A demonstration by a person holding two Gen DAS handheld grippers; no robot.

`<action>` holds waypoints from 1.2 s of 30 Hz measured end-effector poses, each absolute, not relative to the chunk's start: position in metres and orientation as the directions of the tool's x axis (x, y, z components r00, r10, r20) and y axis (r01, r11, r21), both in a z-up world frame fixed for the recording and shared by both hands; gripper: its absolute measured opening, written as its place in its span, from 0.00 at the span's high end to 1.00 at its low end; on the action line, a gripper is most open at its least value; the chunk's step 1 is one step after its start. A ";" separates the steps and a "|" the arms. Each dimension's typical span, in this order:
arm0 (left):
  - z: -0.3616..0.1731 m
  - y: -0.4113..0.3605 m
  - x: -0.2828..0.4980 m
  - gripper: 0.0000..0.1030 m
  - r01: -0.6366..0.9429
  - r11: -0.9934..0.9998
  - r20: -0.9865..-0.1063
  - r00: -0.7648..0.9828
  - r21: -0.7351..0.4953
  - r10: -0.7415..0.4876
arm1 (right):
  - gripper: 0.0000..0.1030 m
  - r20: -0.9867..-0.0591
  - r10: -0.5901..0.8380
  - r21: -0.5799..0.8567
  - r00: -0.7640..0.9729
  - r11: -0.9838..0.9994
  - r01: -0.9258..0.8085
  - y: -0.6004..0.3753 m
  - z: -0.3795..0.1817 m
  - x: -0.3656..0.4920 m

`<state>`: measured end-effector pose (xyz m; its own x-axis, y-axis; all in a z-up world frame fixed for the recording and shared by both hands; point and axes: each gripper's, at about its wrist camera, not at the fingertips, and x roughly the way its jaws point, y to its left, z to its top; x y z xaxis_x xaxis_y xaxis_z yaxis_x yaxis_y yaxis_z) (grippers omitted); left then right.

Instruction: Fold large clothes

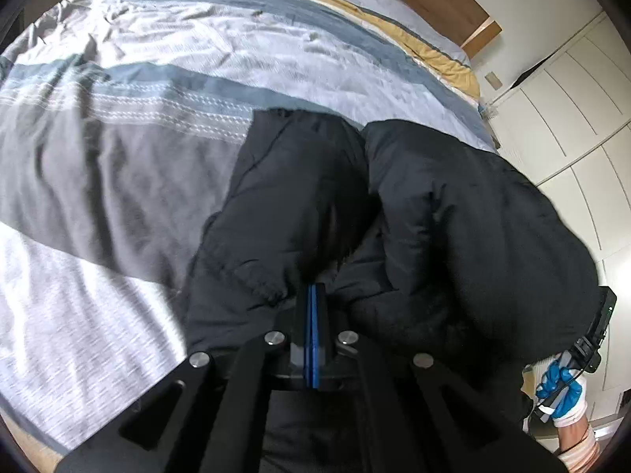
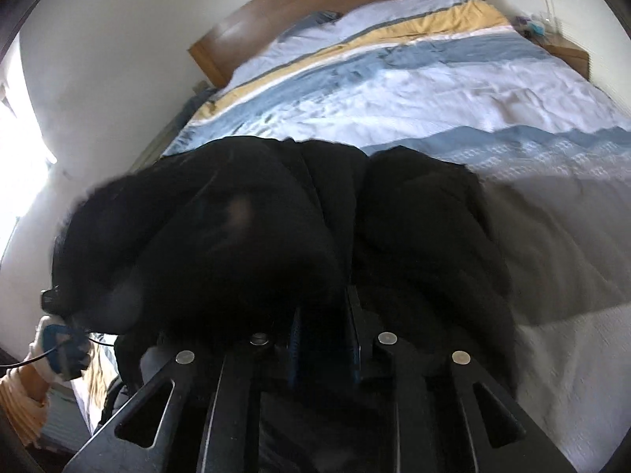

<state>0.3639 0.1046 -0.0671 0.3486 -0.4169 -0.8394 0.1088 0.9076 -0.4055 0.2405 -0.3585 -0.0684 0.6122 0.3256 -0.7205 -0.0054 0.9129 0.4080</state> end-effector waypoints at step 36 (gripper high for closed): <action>-0.089 -0.066 0.359 0.49 0.432 0.884 -0.865 0.359 -0.180 -0.351 | 0.37 -0.808 0.290 0.159 0.513 0.946 -0.284 -0.285 -0.094 0.272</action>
